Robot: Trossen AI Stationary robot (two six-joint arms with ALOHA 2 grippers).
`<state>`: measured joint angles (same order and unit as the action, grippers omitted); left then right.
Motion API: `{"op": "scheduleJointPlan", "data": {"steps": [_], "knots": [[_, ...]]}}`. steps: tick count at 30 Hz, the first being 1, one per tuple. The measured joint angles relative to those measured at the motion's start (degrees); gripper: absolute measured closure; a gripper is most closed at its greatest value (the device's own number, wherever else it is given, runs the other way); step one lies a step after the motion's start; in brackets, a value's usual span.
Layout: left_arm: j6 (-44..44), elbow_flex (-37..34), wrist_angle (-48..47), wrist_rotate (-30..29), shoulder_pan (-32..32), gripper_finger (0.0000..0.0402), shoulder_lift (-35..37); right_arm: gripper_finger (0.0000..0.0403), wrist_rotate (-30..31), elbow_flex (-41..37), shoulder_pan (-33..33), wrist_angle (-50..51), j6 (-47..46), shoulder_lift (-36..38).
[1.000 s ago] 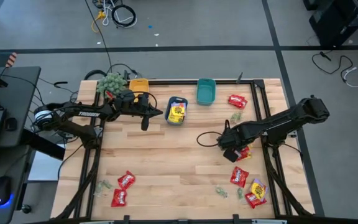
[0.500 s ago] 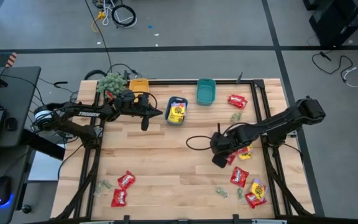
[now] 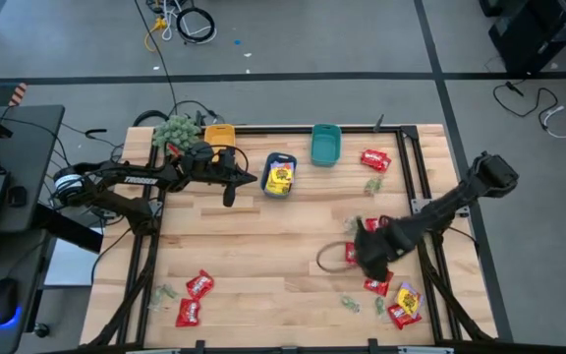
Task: Sort candy
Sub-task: Put the yellow candy pack into the blue bin
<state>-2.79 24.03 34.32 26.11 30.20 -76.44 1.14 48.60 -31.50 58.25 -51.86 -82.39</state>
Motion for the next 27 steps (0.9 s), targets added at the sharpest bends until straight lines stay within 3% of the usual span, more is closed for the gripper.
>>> {"op": "scheduleJointPlan", "data": {"steps": [9, 16, 27], "knots": [[0.0, 0.0, 0.0, -0.1, 0.0, 0.0401, 0.0, 0.0221, 5.3, -5.7, -10.5, -0.3, -6.9, 0.0], [0.0, 0.0, 0.0, -0.7, 0.0, 0.0401, 0.0, 0.0252, 9.8, -9.3, -10.9, -1.2, -5.1, 0.0], [0.0, 0.0, -0.9, -0.7, 0.0, 0.0401, 0.0, 0.0272, 9.5, -12.6, -10.8, -7.1, -2.1, 0.1]]}}
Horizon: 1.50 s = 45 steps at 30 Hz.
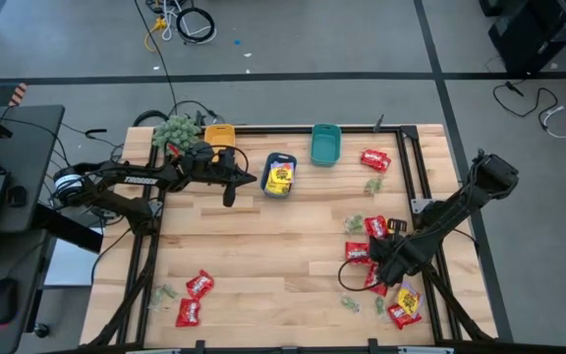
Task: Sort candy
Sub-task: Put the yellow candy pack into the blue bin
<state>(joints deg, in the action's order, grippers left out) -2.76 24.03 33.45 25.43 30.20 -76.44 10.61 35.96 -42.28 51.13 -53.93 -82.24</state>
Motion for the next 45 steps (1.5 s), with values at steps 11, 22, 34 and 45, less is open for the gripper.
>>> {"op": "scheduleJointPlan", "data": {"steps": [11, 22, 34, 45], "knots": [[0.0, 0.0, -0.2, 0.0, 0.0, 0.0401, 0.0, 0.0392, 0.3, -0.1, 1.6, -0.2, -0.1, -0.1], [0.0, 0.0, 0.1, -1.7, 0.0, 0.0401, 0.0, 0.0402, -9.7, 12.9, 5.9, 3.0, 3.3, -0.2], [0.1, 0.0, 2.5, -2.8, 0.0, 0.0401, 0.0, 0.0403, 2.8, 30.0, 18.1, 3.8, 14.5, -0.1], [6.2, -8.5, 20.1, -3.5, 0.5, 0.0401, -0.1, 0.0403, 2.7, 30.3, 43.2, -23.5, 45.0, -4.7]]}}
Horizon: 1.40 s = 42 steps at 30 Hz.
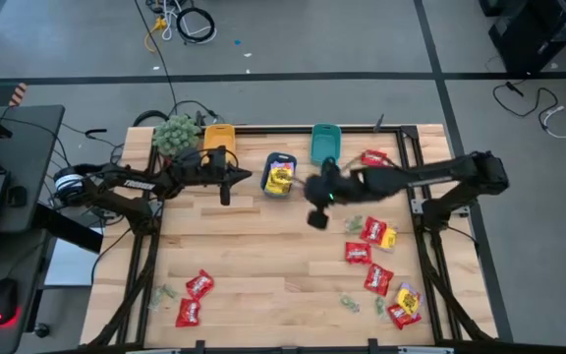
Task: Sort candy
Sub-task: Put the yellow candy pack into the blue bin
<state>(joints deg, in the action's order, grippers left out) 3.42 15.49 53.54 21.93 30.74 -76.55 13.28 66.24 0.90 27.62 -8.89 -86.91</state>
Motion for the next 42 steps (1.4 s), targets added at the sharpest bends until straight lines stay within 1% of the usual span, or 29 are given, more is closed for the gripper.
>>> {"op": "scheduleJointPlan", "data": {"steps": [2, 4, 7, 14, 17, 20, 23, 27, 29, 30, 32, 34, 36, 38, 39, 42], "knots": [[0.1, -0.7, 1.1, -0.2, 0.0, 0.0401, 0.0, 0.0403, -2.5, 1.0, 3.6, -2.4, 2.4, -2.6], [0.2, -0.9, 1.2, -1.2, 0.1, 0.0401, 0.0, 0.0403, -2.8, 3.4, 6.2, -2.9, 3.7, -6.7], [0.3, -0.9, 1.4, -1.8, 0.1, 0.0401, 0.0, 0.0403, -2.8, 8.5, 8.4, -2.1, 4.6, -12.9], [0.2, -0.9, 1.3, -2.1, 0.1, 0.0401, 0.0, 0.0403, -2.8, 22.5, 9.4, 6.2, 2.8, -27.3], [0.2, -0.9, 1.2, -2.3, 0.1, 0.0401, 0.0, 0.0397, -2.8, 27.2, 9.3, 9.3, 1.1, -31.8], [0.1, -0.9, 1.1, -2.4, 0.1, 0.0401, 0.0, 0.0374, -2.8, 30.4, 9.2, 12.3, 1.0, -35.2], [0.0, -0.9, 0.8, -2.4, 0.1, 0.0401, 0.0, 0.0332, -2.9, 32.6, 8.7, 13.8, 0.5, -37.0], [-0.1, -0.9, 0.8, -2.3, 0.1, 0.0401, 0.0, 0.0266, -2.9, 33.1, 8.2, 13.1, 0.4, -35.9], [-0.1, -0.9, 0.9, -2.3, 0.1, 0.0401, 0.0, 0.0245, -3.1, 33.1, 8.2, 13.6, 1.1, -34.5], [-0.1, -0.9, 0.8, -2.3, 0.1, 0.0401, 0.0, 0.0240, -3.1, 33.1, 8.2, 14.0, 1.5, -33.6], [-0.1, -0.9, 0.8, -2.3, 0.1, 0.0401, 0.0, 0.0245, -2.8, 33.1, 8.2, 14.4, 3.1, -31.6], [-0.1, -0.9, 0.9, -2.3, 0.1, 0.0401, 0.0, 0.0270, -1.4, 33.2, 8.6, 14.7, 4.9, -30.7], [-0.1, -0.9, 0.8, -2.2, 0.1, 0.0401, 0.0, 0.0314, -0.7, 33.0, 9.4, 15.4, 5.4, -31.0], [-0.1, -0.9, 0.8, -2.2, 0.1, 0.0401, 0.0, 0.0370, -0.9, 31.8, 10.4, 14.5, 5.5, -32.0], [-0.1, -0.9, 0.8, -2.2, 0.1, 0.0401, 0.0, 0.0386, -1.1, 31.1, 10.8, 14.1, 5.6, -32.1], [-0.1, -0.9, 0.8, -2.2, 0.1, 0.0401, 0.0, 0.0389, -1.6, 27.5, 11.6, 9.8, 4.7, -32.0]]}}
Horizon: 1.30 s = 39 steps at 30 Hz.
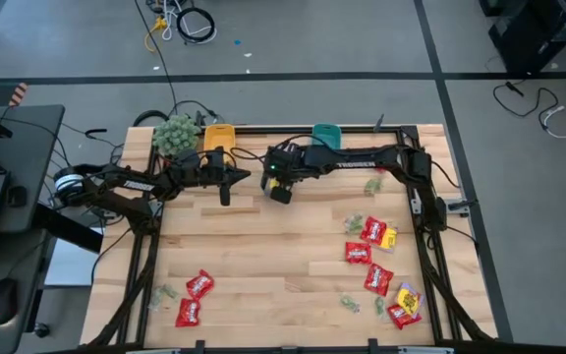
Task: Sort candy
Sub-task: Put the yellow candy pack into the blue bin
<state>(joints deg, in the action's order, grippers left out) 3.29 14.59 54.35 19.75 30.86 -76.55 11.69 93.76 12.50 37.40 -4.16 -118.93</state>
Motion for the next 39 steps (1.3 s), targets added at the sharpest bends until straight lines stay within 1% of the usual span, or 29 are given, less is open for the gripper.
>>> {"op": "scheduleJointPlan", "data": {"steps": [3, 7, 13, 18, 21, 23, 26, 31, 33, 36, 39], "knots": [[0.0, 0.0, 0.0, 0.0, 0.0, 0.0401, 0.0, 0.0399, -2.7, -2.7, 0.5, -2.3, -0.8, -0.1], [0.0, 0.0, 0.0, 0.0, 0.0, 0.0401, 0.0, 0.0400, -4.1, -5.7, 1.2, -8.9, -0.7, 0.0], [0.0, 0.0, 0.0, 0.0, 0.0, 0.0401, 0.0, 0.0401, -4.3, -6.0, 0.8, -16.1, 2.8, 0.1], [0.0, 0.0, 0.0, 0.0, 0.0, 0.0401, 0.0, 0.0402, -3.4, -5.5, -1.2, -14.3, 4.7, 3.9], [-0.4, -0.5, 0.4, 0.0, 0.0, 0.0401, 0.0, 0.0403, 0.1, -6.6, -3.2, -10.0, 4.1, 7.4], [-0.8, -1.1, 1.1, 0.0, 0.0, 0.0401, 0.0, 0.0403, 3.2, -10.2, -5.0, -9.3, 2.9, 10.3], [-0.9, -2.0, 3.2, 0.0, 0.0, 0.0401, 0.0, 0.0403, 6.4, -18.2, -8.0, -11.5, -1.3, 16.4], [-0.2, -2.4, 4.9, 1.2, 0.0, 0.0401, 0.0, 0.0403, 7.1, -33.5, -13.9, -16.0, -12.5, 27.7], [0.0, -2.4, 4.8, 1.9, 0.0, 0.0401, 0.0, 0.0403, 10.1, -38.4, -17.3, -15.9, -18.0, 32.3], [0.1, -2.4, 5.3, 1.9, 0.0, 0.0401, 0.0, 0.0403, 13.1, -43.2, -23.1, -12.7, -25.9, 38.5], [0.2, -2.4, 5.5, 1.9, 0.0, 0.0401, 0.0, 0.0403, 14.4, -45.7, -29.1, -5.5, -34.9, 42.9]]}}
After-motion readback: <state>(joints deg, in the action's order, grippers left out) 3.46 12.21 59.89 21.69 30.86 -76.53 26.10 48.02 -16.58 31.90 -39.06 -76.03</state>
